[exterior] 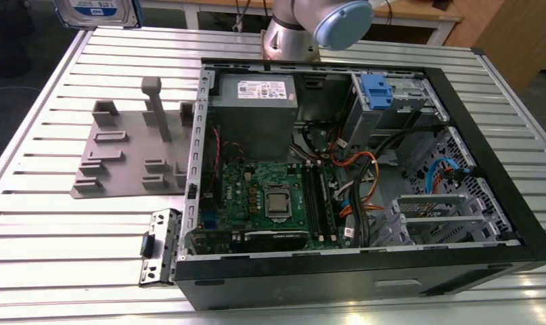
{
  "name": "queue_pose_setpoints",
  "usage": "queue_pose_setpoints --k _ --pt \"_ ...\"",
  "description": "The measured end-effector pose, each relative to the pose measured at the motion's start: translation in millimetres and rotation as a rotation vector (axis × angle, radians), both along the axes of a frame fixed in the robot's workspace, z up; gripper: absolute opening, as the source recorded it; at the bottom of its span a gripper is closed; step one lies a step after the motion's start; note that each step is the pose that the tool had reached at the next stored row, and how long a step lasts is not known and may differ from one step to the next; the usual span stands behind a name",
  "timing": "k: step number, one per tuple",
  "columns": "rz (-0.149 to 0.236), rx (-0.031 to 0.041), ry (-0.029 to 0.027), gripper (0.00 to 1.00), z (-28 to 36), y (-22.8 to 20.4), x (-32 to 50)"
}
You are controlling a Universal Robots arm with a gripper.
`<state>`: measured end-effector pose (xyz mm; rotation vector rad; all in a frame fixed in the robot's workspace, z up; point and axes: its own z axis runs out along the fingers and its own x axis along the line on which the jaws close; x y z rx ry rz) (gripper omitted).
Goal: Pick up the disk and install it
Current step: 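Pick up the disk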
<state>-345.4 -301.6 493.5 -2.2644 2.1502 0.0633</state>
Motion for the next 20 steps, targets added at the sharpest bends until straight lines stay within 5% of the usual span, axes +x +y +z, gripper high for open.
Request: queue_pose_setpoints --k 20 --pt "0.000 -0.0038 0.0005 0.36 -0.7 -0.3 39.4"
